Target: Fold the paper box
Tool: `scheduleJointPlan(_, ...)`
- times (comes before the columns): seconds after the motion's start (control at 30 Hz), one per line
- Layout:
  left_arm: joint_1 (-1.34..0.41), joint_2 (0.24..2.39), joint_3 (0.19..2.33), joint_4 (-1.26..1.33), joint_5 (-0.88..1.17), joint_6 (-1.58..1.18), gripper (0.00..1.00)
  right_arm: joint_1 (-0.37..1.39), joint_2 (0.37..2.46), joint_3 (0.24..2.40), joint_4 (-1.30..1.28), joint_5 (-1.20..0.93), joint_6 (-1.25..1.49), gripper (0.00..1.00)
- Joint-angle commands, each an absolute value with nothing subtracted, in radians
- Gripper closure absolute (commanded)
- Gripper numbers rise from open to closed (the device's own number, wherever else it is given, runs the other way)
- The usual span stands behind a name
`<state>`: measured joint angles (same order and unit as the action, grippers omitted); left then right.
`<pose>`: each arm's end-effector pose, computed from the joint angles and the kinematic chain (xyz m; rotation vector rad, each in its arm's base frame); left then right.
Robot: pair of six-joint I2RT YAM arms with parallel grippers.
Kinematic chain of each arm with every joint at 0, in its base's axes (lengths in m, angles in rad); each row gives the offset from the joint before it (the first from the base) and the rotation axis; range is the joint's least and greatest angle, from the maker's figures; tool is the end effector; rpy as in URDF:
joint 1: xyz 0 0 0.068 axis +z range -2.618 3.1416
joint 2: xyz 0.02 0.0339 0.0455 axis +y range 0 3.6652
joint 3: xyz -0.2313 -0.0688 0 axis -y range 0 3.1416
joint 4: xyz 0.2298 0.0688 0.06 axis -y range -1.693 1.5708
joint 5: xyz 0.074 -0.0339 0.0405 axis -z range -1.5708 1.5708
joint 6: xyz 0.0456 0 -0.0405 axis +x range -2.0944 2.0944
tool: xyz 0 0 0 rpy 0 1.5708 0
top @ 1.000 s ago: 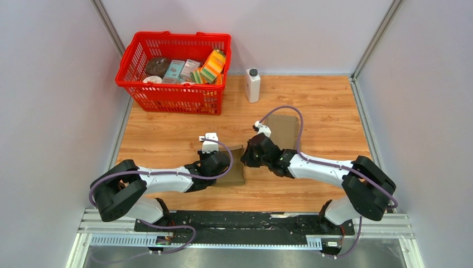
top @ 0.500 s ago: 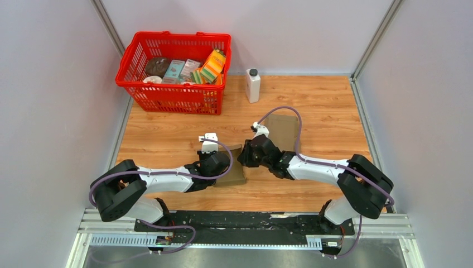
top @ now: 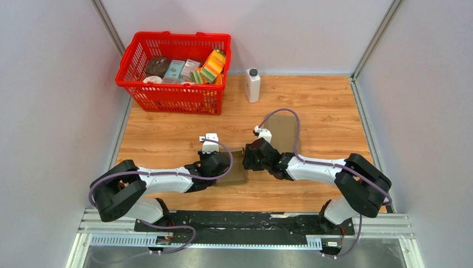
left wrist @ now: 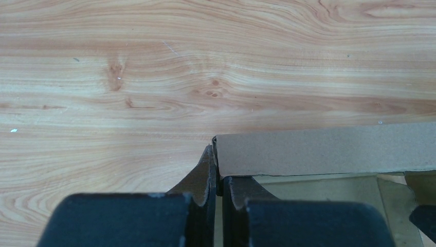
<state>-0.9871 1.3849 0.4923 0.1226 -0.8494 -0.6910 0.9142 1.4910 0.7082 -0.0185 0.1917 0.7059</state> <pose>0.1624 -0.1838 0.1270 -0.0841 2.0469 -0.0257 0.1836 0.2239 0.1392 -0.1581 2.4195 0.5500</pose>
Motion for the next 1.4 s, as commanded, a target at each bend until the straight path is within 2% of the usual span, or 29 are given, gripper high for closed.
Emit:
scheduleJointPlan(0.0, -0.996, 1.370, 0.479, 0.107, -0.810, -0.696, 1.00, 0.919, 1.535, 0.758, -0.087, 0.288, 0.722, 0.50)
scheduleJointPlan(0.07, -0.996, 1.373, 0.479, 0.107, -0.810, -0.695, 1.00, 0.917, 1.572, 0.765, -0.080, 0.285, 0.721, 0.52)
scheduleJointPlan(0.17, -0.996, 1.373, 0.479, 0.109, -0.808, -0.696, 1.00, 0.919, 1.624, 0.799, -0.097, 0.287, 0.721, 0.62)
scheduleJointPlan(0.3, -0.996, 1.377, 0.474, 0.117, -0.810, -0.701, 1.00, 0.943, 1.649, 0.824, -0.092, 0.322, 0.703, 0.86)
scheduleJointPlan(0.47, -0.996, 1.378, 0.474, 0.123, -0.810, -0.703, 1.00, 0.977, 1.687, 0.871, -0.112, 0.356, 0.681, 0.88)
scheduleJointPlan(0.57, -0.996, 1.379, 0.472, 0.129, -0.810, -0.704, 1.00, 1.017, 1.700, 0.906, -0.153, 0.416, 0.666, 1.00)
scheduleJointPlan(0.73, -0.996, 1.379, 0.471, 0.133, -0.810, -0.709, 1.00, 1.080, 1.723, 0.968, -0.232, 0.535, 0.663, 1.00)
scheduleJointPlan(0.83, -0.996, 1.376, 0.469, 0.130, -0.811, -0.707, 1.00, 1.114, 1.746, 1.002, -0.268, 0.603, 0.655, 0.87)
scheduleJointPlan(0.93, -0.996, 1.373, 0.465, 0.132, -0.813, -0.713, 1.00, 1.120, 1.761, 1.011, -0.259, 0.626, 0.637, 0.85)
scheduleJointPlan(0.97, -0.996, 1.373, 0.465, 0.132, -0.815, -0.716, 1.00, 1.120, 1.764, 1.011, -0.249, 0.627, 0.629, 0.79)
scheduleJointPlan(1.0, -0.996, 1.373, 0.463, 0.130, -0.813, -0.716, 1.00, 1.118, 1.770, 1.011, -0.232, 0.627, 0.614, 0.78)
scheduleJointPlan(1.03, -0.996, 1.373, 0.463, 0.132, -0.813, -0.718, 1.00, 1.120, 1.773, 1.014, -0.230, 0.626, 0.609, 0.78)
scheduleJointPlan(1.17, -0.996, 1.373, 0.462, 0.132, -0.816, -0.722, 1.00, 1.120, 1.786, 1.028, -0.227, 0.626, 0.620, 0.91)
scheduleJointPlan(1.2, -0.996, 1.373, 0.463, 0.132, -0.816, -0.723, 1.00, 1.120, 1.786, 1.026, -0.230, 0.630, 0.626, 0.91)
scheduleJointPlan(1.23, -0.996, 1.374, 0.463, 0.132, -0.816, -0.721, 1.00, 1.118, 1.783, 1.014, -0.224, 0.632, 0.640, 0.89)
scheduleJointPlan(1.27, -0.996, 1.374, 0.463, 0.132, -0.816, -0.721, 1.00, 1.118, 1.776, 1.003, -0.218, 0.621, 0.650, 0.81)
scheduleJointPlan(1.37, -0.996, 1.377, 0.462, 0.133, -0.819, -0.726, 1.00, 1.088, 1.732, 0.918, -0.118, 0.534, 0.660, 0.70)
